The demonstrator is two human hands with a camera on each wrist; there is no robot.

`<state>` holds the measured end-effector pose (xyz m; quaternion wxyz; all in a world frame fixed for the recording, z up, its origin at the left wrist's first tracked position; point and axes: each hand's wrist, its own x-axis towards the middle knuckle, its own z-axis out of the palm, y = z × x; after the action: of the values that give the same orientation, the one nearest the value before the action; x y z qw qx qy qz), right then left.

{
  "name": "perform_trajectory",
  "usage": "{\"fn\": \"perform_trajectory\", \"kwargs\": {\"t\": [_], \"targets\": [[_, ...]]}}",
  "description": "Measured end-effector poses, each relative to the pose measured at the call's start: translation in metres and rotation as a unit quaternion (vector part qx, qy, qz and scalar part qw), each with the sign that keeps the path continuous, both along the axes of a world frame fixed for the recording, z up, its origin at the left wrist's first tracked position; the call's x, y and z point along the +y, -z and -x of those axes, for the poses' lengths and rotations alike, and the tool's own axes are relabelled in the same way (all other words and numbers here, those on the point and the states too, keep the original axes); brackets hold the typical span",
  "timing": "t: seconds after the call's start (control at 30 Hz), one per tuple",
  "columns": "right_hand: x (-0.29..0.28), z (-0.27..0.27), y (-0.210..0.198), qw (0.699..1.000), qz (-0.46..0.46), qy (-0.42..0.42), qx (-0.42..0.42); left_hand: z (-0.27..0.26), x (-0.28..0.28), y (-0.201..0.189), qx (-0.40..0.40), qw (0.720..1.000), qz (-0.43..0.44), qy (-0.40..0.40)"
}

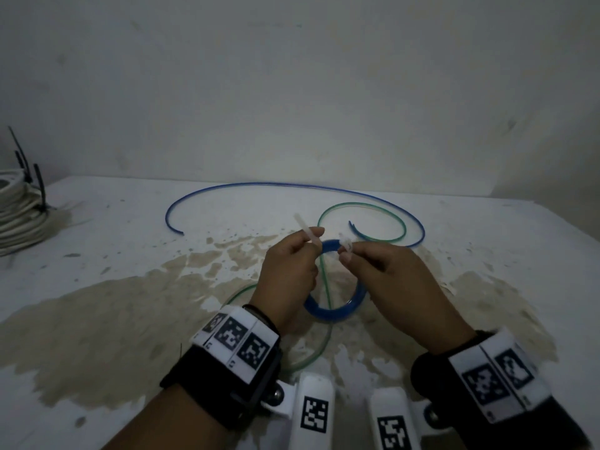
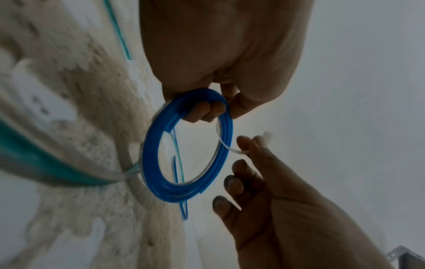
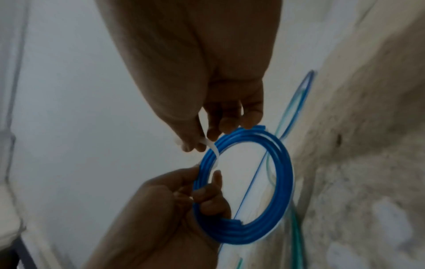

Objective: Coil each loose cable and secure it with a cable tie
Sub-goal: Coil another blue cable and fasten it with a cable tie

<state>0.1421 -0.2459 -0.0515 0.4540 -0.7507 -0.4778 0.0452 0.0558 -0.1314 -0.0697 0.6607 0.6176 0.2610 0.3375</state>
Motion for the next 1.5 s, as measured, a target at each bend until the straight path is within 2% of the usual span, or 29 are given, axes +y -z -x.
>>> {"fn": "perform_trajectory", "kwargs": {"t": [0.07, 0.23, 0.43, 0.57, 0.83, 1.07, 1.23, 1.3, 1.43, 1.5], "targets": [[0.002, 0.000, 0.003, 0.997, -0.043, 0.016, -0.069, 0.000, 0.000, -0.001, 0.014, 0.999, -0.044, -0.008], [0.002, 0.007, 0.003, 0.994, -0.104, 0.020, 0.010, 0.000, 0.000, 0.000, 0.047, 0.991, -0.123, -0.010], [0.002, 0.001, 0.003, 0.986, -0.135, 0.096, -0.014, 0.003, -0.003, 0.003, 0.090, 0.978, -0.188, 0.013], [0.002, 0.001, 0.005, 0.984, -0.150, 0.099, 0.016, 0.002, -0.008, 0.000, 0.102, 0.963, -0.250, 0.008], [0.002, 0.005, 0.004, 0.982, -0.170, 0.077, -0.025, 0.002, -0.009, 0.001, 0.120, 0.941, -0.318, -0.001], [-0.002, 0.001, 0.000, 0.990, -0.120, 0.066, 0.028, 0.002, -0.011, 0.001, 0.142, 0.911, -0.386, -0.010], [-0.008, -0.002, -0.005, 0.987, -0.083, 0.028, 0.136, 0.002, -0.017, 0.002, 0.127, 0.876, -0.465, -0.004], [-0.008, 0.000, -0.005, 0.985, -0.092, 0.033, 0.143, 0.003, -0.019, 0.000, 0.101, 0.882, -0.461, -0.008], [-0.008, 0.000, -0.006, 0.978, -0.154, 0.087, 0.108, 0.002, -0.021, -0.002, 0.103, 0.923, -0.371, -0.004], [-0.008, 0.004, -0.005, 0.979, -0.156, 0.088, 0.096, 0.000, -0.019, 0.000, 0.103, 0.924, -0.368, 0.012]]}}
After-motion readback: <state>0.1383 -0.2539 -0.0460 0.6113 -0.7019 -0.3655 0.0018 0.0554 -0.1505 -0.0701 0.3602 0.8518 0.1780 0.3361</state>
